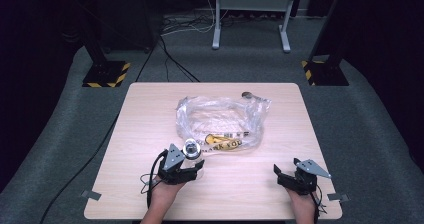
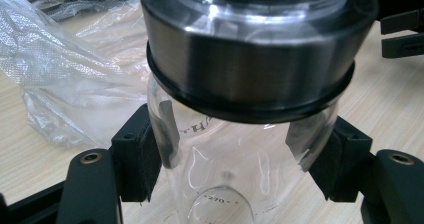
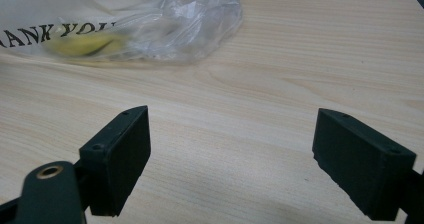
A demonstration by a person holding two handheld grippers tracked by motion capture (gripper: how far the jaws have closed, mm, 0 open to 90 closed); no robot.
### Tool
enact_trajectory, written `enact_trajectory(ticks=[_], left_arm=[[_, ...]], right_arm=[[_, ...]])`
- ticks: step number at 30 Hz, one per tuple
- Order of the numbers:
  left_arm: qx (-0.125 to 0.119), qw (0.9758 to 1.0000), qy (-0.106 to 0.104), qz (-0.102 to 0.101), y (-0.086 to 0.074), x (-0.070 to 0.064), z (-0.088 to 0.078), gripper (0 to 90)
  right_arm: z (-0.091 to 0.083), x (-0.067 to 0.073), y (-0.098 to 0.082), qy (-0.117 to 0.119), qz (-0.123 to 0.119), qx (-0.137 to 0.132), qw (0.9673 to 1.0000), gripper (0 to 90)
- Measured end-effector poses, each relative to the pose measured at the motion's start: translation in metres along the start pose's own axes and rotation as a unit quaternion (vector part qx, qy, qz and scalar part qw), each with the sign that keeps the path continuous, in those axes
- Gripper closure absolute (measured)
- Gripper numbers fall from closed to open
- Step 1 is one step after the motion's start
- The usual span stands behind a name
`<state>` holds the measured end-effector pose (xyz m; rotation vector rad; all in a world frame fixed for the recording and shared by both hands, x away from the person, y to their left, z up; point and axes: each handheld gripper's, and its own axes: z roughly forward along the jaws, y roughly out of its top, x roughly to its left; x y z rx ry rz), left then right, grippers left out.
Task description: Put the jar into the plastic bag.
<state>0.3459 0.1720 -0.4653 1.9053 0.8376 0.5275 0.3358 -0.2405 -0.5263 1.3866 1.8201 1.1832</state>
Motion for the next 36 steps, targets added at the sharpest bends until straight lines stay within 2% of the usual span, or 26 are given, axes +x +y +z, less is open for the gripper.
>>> enact_trajectory(ticks=[6,14,24,36], left_arm=[[0.004,1.0000,0.000,0.003,0.002,-0.001,-0.001,31.3],[0.002,1.0000,-0.008,-0.004,0.010,0.000,-0.007,31.4],[0.005,0.9997,-0.007,0.023,0.034,-0.004,-0.016,31.4],[-0.014,0.9994,-0.014,0.028,0.070,-0.002,-0.019,31.4]], right_arm=[[0.000,0.000,0.000,0.000,0.000,0.000,1.0000,14.7],[0.000,0.000,0.000,0.000,0.000,0.000,1.0000,14.7],[0.000,0.000,0.000,0.001,0.000,0.000,1.0000,14.7],[0.000,0.000,0.000,0.002,0.001,0.000,1.0000,14.7]])
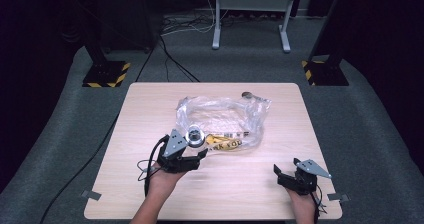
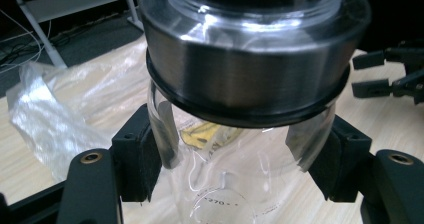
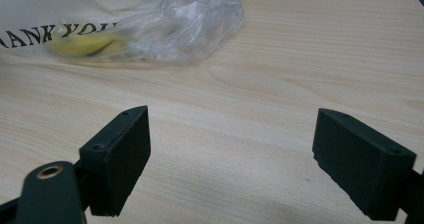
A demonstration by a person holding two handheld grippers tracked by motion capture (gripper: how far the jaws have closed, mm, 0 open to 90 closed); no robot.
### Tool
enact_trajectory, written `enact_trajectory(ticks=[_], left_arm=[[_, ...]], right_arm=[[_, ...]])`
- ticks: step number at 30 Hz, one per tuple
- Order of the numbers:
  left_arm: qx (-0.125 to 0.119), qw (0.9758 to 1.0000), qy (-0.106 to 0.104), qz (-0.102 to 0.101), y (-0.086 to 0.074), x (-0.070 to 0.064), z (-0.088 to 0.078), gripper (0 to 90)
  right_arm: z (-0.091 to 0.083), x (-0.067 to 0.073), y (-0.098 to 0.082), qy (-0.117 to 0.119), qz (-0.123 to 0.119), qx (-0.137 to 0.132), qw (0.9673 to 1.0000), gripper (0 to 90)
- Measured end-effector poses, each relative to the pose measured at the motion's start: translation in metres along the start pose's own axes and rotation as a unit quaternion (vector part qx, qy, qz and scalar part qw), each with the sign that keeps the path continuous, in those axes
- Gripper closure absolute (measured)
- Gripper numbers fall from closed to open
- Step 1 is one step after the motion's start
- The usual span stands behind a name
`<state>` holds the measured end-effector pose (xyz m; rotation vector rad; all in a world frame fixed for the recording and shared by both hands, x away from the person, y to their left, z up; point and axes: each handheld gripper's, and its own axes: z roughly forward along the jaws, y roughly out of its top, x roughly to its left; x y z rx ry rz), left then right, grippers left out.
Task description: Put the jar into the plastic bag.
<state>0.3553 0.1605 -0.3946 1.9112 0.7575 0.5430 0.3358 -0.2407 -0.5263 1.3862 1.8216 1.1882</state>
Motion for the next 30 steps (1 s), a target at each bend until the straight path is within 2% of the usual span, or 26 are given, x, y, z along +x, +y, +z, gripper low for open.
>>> enact_trajectory(ticks=[8,14,24,30], left_arm=[[-0.008,0.9999,-0.001,-0.007,0.024,0.007,0.009,31.4],[-0.009,0.9999,0.010,-0.008,0.038,0.012,0.020,31.4],[-0.001,0.9990,0.033,-0.030,0.046,0.023,0.044,31.4],[0.007,0.9982,0.048,-0.034,0.052,0.027,0.059,31.5]], right_arm=[[0.000,0.000,0.000,0.002,0.002,-0.001,1.0000,14.7],[0.000,-0.001,0.000,0.004,0.002,-0.002,1.0000,14.7],[0.000,-0.001,0.000,0.006,0.008,0.000,1.0000,14.7],[0.000,-0.002,0.000,0.009,0.010,-0.002,0.9999,14.7]])
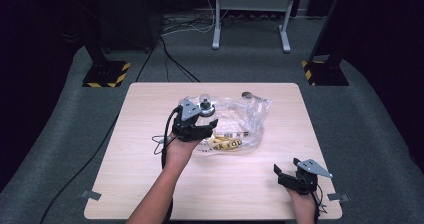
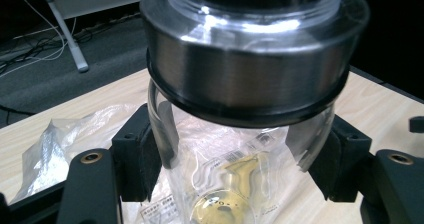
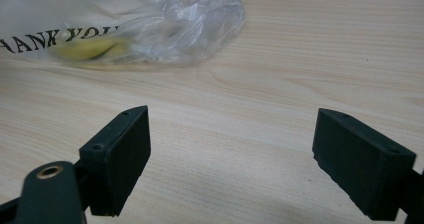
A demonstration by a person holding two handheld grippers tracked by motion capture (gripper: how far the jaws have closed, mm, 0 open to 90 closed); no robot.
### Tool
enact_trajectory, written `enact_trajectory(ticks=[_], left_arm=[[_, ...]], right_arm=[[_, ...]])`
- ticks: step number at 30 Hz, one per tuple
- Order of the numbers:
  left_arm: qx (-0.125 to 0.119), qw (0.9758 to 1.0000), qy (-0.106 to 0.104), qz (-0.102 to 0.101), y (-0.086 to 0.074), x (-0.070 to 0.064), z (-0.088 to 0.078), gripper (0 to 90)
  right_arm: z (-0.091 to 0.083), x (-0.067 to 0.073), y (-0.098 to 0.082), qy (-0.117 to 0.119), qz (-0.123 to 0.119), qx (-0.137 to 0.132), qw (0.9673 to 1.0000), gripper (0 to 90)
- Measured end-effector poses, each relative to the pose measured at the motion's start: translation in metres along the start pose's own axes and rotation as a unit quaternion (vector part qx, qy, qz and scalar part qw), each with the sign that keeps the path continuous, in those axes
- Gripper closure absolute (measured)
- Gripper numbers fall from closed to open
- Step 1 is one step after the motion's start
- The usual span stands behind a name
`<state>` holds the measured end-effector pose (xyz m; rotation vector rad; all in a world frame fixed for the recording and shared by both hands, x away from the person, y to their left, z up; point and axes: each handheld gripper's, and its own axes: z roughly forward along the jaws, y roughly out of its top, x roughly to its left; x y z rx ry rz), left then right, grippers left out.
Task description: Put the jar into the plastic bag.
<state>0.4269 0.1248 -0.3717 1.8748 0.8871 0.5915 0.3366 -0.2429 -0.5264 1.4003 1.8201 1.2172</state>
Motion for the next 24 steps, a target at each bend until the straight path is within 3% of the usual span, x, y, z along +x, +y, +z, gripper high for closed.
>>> enact_trajectory(ticks=[14,24], left_arm=[[0.006,0.9988,0.035,-0.033,-0.001,-0.003,0.046,31.5],[0.026,0.9969,0.053,-0.051,-0.015,0.000,0.069,31.5]], right_arm=[[0.000,-0.001,0.000,0.005,0.006,-0.002,1.0000,14.7],[0.000,-0.001,0.000,0.006,0.006,-0.004,1.0000,14.8]])
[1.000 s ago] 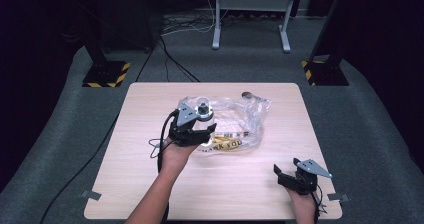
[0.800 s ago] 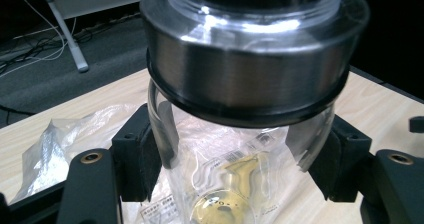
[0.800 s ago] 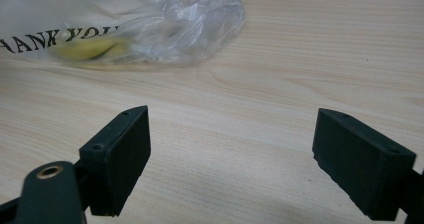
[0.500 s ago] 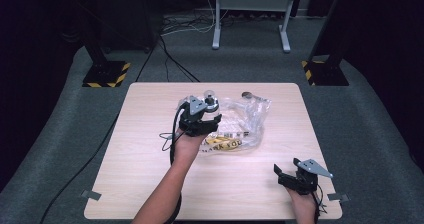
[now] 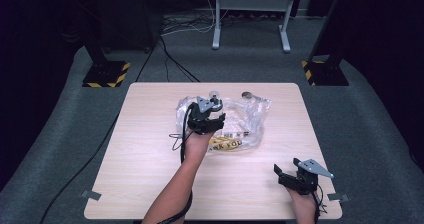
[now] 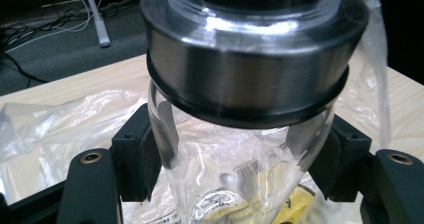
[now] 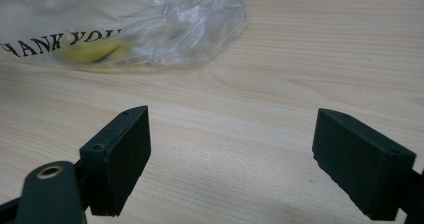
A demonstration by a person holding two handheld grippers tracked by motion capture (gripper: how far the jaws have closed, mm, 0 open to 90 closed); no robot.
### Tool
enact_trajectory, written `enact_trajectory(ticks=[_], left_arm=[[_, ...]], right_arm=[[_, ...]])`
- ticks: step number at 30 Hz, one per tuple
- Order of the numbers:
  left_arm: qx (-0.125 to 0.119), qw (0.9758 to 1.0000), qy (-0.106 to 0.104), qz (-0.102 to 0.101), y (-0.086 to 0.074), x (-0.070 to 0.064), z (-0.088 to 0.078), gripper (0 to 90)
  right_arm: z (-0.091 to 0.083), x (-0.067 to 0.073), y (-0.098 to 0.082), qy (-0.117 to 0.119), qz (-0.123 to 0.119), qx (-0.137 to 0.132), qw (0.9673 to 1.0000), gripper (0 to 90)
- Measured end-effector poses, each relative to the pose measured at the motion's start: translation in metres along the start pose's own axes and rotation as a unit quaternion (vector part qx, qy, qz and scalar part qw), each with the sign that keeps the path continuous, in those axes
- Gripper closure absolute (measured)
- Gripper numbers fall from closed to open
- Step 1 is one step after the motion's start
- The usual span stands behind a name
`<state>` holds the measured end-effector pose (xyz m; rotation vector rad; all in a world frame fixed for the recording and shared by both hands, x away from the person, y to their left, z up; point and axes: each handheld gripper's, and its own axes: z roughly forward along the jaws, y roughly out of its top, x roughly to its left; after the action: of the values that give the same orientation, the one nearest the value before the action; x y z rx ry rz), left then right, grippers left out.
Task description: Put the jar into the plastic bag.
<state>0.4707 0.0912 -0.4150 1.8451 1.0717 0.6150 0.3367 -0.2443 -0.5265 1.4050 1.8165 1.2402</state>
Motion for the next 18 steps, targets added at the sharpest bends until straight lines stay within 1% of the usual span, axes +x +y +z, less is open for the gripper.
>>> enact_trajectory(ticks=[4,7,13,18], left_arm=[[0.007,0.9999,0.006,-0.008,-0.007,0.001,0.007,31.5],[0.014,0.9998,0.010,-0.006,-0.012,0.002,0.010,31.5],[0.020,0.9996,0.008,-0.020,-0.019,0.005,0.013,31.5],[0.020,0.9997,0.009,-0.014,-0.023,0.004,0.014,31.5]], right_arm=[[0.000,0.000,0.000,0.000,0.000,-0.001,1.0000,14.8],[0.000,0.000,0.000,0.002,0.003,-0.001,1.0000,14.8],[0.000,-0.001,0.000,0.002,0.004,-0.002,1.0000,14.8],[0.000,-0.001,0.000,0.002,0.004,-0.002,1.0000,14.8]])
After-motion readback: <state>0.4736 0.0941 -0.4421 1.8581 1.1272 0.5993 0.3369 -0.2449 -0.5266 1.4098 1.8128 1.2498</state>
